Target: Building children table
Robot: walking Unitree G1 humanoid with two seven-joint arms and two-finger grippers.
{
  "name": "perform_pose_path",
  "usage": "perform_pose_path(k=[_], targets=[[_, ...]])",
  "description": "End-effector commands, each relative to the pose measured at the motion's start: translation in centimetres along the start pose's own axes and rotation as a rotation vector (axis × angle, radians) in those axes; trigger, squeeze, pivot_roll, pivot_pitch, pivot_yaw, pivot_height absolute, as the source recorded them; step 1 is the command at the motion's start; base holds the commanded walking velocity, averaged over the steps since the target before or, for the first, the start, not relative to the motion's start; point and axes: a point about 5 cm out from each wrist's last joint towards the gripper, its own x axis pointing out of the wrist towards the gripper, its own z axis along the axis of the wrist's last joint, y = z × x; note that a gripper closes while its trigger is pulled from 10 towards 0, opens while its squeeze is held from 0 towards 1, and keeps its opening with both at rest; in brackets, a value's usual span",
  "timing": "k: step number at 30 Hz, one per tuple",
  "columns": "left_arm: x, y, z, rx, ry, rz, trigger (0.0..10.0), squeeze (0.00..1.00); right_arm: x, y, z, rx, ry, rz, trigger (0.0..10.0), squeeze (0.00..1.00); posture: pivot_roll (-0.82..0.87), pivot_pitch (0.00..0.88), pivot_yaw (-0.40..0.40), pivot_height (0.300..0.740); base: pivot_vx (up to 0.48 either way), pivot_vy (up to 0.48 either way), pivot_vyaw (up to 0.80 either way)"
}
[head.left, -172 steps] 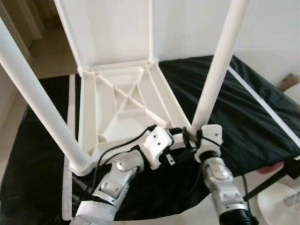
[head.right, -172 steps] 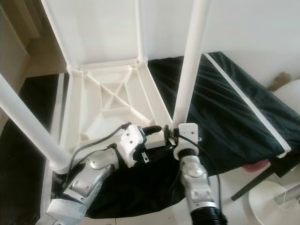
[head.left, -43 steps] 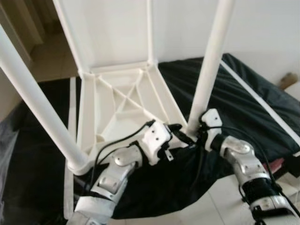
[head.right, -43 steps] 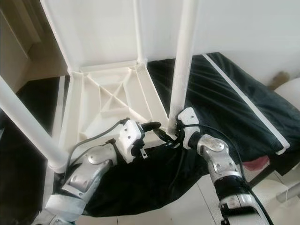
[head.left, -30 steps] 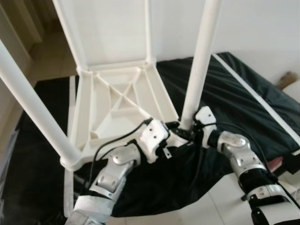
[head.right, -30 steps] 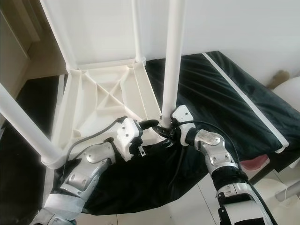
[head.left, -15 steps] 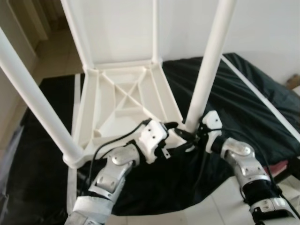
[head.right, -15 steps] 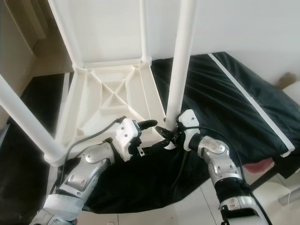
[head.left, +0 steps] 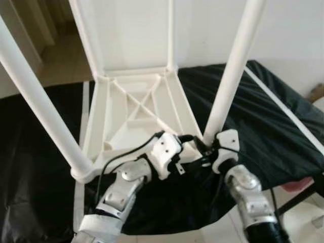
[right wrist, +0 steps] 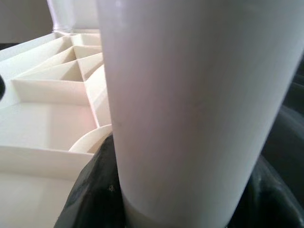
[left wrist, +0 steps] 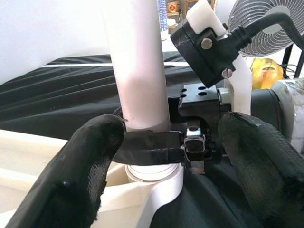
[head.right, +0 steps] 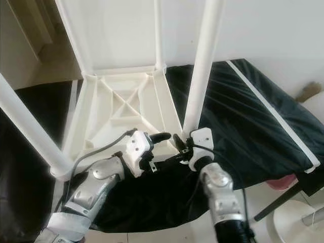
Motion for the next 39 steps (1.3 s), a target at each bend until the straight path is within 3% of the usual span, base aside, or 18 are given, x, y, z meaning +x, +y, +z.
perform_pose_path(k=[1, 4, 14, 15, 17, 18, 25, 29, 31, 32, 33, 34, 36, 39], targets=[[0.1, 0.0, 0.1, -0.004, 0.0, -0.016, 10.0, 0.0, -0.8, -1.2, -1.5, 0.037, 0.081, -0.123, 10.0, 0.0, -0.03, 0.0, 0.027, 0.74, 0.0, 0.0, 0.0], [0.1, 0.2, 0.3, -0.008, -0.011, -0.003, 10.0, 0.0, -0.8, -0.2, -1.0, 0.084, 0.068, -0.2, 10.0, 0.0, -0.03, 0.0, 0.022, 0.74, 0.0, 0.0, 0.0], [0.0, 0.2, 0.1, -0.008, -0.008, -0.001, 10.0, 0.0, -0.9, 1.3, -0.2, 0.095, 0.044, -0.153, 10.0, 0.0, -0.03, 0.0, 0.015, 0.74, 0.0, 0.0, 0.0], [0.0, 0.2, 0.1, -0.01, -0.006, 0.003, 10.0, 0.0, -0.9, 1.2, 0.1, 0.108, 0.034, -0.147, 10.0, 0.05, -0.02, 0.0, 0.011, 0.74, 0.0, 0.0, 0.0], [0.0, 0.2, 0.1, -0.01, -0.006, 0.003, 10.0, 0.0, -0.9, 1.2, 0.1, 0.108, 0.034, -0.147, 10.0, 0.05, -0.02, 0.0, 0.011, 0.74, 0.0, 0.0, 0.0], [-0.1, 0.2, 0.0, -0.011, -0.005, 0.005, 10.0, 0.0, -0.9, 1.2, 0.3, 0.122, 0.022, -0.139, 10.0, 1.0, -0.02, 0.0, 0.011, 0.74, 0.0, 0.0, 0.0], [-0.3, 0.1, 0.0, -0.013, -0.002, 0.01, 10.0, 0.0, -1.2, 1.2, 1.3, 0.142, -0.028, -0.06, 10.0, 1.0, 0.0, 0.0, 0.0, 0.74, 0.0, 0.0, 0.0], [-0.4, 0.0, 0.0, -0.014, -0.003, 0.014, 10.0, 0.0, -2.1, -0.3, 1.5, 0.11, -0.034, 0.023, 10.0, 1.0, 0.0, 0.0, -0.003, 0.74, 0.0, 0.0, 0.0], [-0.4, 0.0, 0.0, -0.014, -0.003, 0.014, 10.0, 0.0, -2.1, -0.3, 1.5, 0.11, -0.034, 0.023, 10.0, 1.0, 0.0, 0.0, -0.003, 0.74, 0.0, 0.0, 0.0], [-0.5, 0.0, 0.0, -0.012, -0.001, 0.013, 10.0, 0.0, -2.7, -1.2, 1.2, 0.084, -0.014, 0.082, 10.0, 1.0, 0.0, 0.0, -0.007, 0.74, 0.0, 0.0, 0.0], [-0.5, 0.0, -0.1, -0.009, 0.003, 0.012, 10.0, 0.0, -3.4, -2.0, 0.8, 0.048, 0.018, 0.166, 10.0, 0.01, 0.0, 0.0, -0.009, 0.74, 0.0, 0.0, 0.0], [-0.5, 0.0, -0.1, -0.009, 0.003, 0.012, 10.0, 0.0, -3.4, -2.0, 0.8, 0.048, 0.018, 0.166, 10.0, 0.01, 0.0, 0.0, -0.009, 0.74, 0.0, 0.0, 0.0], [-0.8, 0.1, -0.3, -0.009, 0.019, 0.0, 10.0, 0.0, -4.3, -2.9, 0.2, 0.013, 0.082, 0.306, 10.0, 0.0, -0.01, 0.0, -0.002, 0.74, 0.0, 0.0, 0.0], [-1.0, 0.0, -0.5, -0.009, 0.027, -0.011, 10.0, 0.0, -4.4, -3.3, 0.0, -0.007, 0.099, 0.348, 10.0, 0.0, -0.01, 0.0, 0.004, 0.74, 0.0, 0.0, 0.0]])
